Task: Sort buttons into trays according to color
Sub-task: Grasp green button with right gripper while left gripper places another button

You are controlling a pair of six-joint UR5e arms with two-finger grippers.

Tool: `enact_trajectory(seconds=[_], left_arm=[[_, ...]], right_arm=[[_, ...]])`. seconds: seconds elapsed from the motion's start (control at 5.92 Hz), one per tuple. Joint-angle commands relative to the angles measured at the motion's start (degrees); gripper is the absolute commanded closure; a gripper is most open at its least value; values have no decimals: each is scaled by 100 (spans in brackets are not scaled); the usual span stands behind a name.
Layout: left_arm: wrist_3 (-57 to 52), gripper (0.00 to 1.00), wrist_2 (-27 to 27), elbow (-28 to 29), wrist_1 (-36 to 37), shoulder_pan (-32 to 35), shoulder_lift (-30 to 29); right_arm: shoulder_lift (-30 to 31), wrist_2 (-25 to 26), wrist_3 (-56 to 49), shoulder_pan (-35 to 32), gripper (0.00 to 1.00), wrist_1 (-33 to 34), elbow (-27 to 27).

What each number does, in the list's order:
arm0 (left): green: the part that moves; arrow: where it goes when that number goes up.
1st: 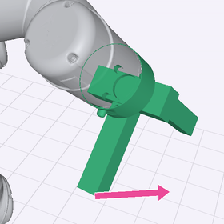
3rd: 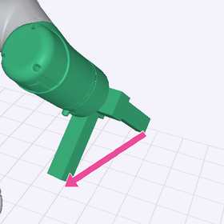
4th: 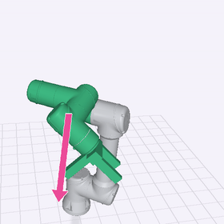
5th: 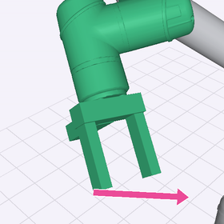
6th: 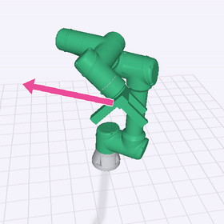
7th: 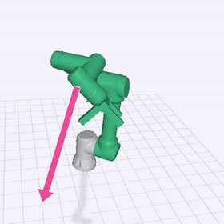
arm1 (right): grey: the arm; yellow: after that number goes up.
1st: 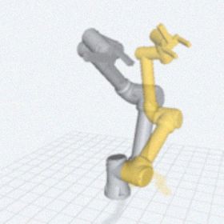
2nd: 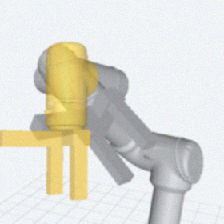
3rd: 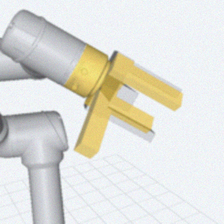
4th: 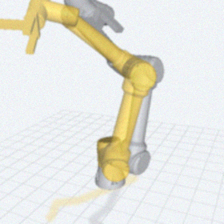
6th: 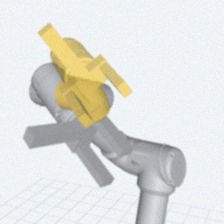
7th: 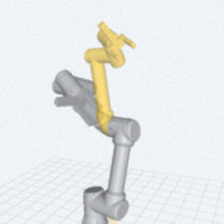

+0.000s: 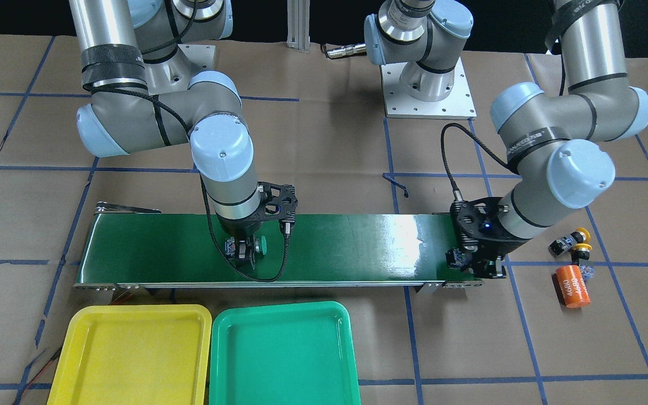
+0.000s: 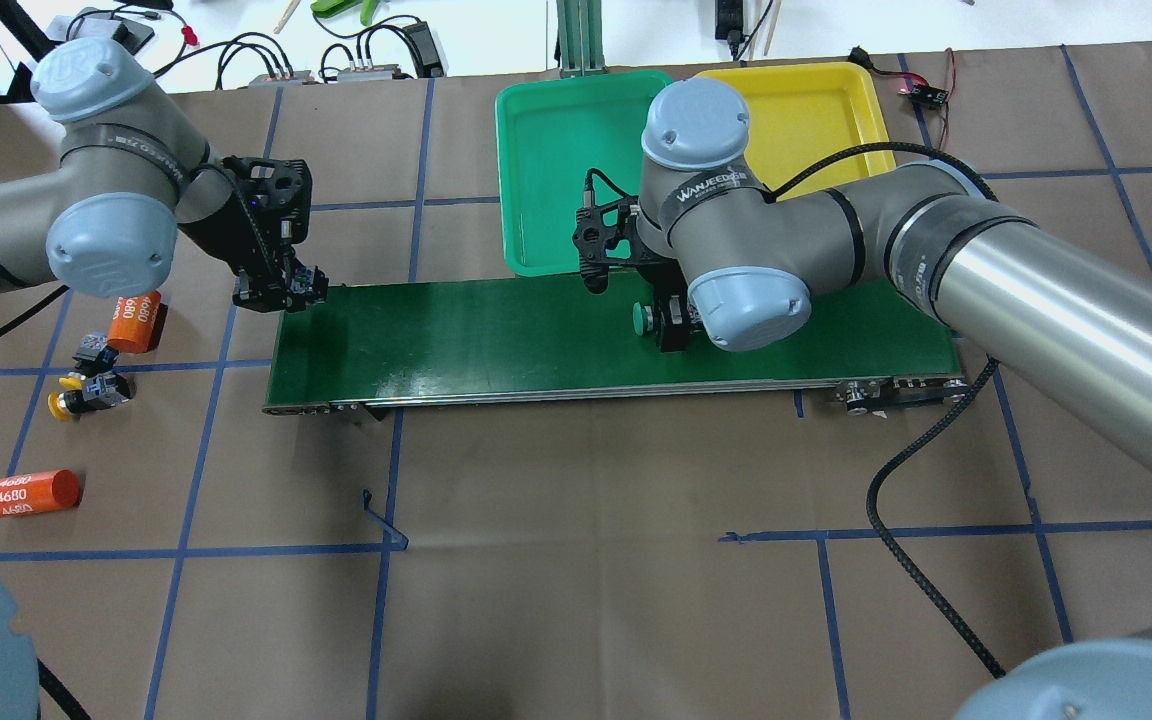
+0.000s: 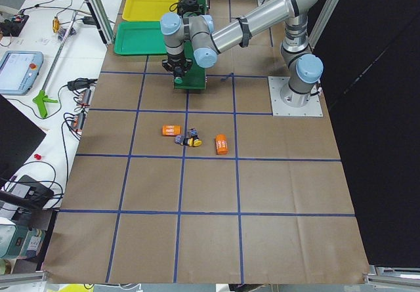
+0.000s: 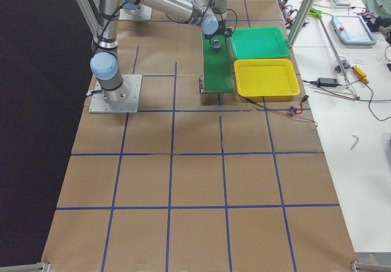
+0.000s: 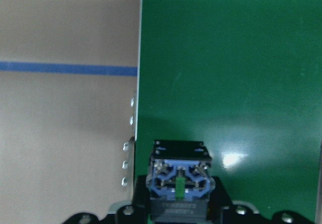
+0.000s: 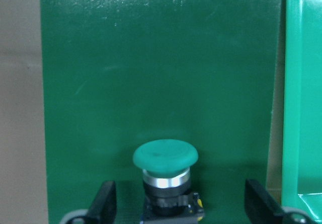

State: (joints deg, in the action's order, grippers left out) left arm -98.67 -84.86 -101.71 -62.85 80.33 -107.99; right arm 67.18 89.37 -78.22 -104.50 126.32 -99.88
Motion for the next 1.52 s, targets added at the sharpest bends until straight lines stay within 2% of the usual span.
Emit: enact_trajectory(seconds=[0.0,0.17,0.34,0.51,0.68,0.84,1.01,1.35], left_arm=[[127,91,-31,-436,149,333,172],[155,88,-40,-507,141,334,277],[251,71,-31,-621,159,334,296],[356,7,-31,-622,150,334,270],[671,6,-31,-596,107,325,305],[1466,5,-40,-552,97,247,383],[2030,5,-92,-517,167,63,454],[2342,5,-118,24,142,-1024,210]], right_arm=[[40,97,-149,314,47,-37,-76],[75,289,-263,517,75,-55,-102],[189,291,-377,632,87,-64,-172],[251,291,-439,703,91,-38,-286],[347,291,-683,877,92,-20,-235],[592,282,-912,1140,92,-29,-156],[533,230,-923,1134,92,6,141],[-455,73,-914,995,92,32,1298]])
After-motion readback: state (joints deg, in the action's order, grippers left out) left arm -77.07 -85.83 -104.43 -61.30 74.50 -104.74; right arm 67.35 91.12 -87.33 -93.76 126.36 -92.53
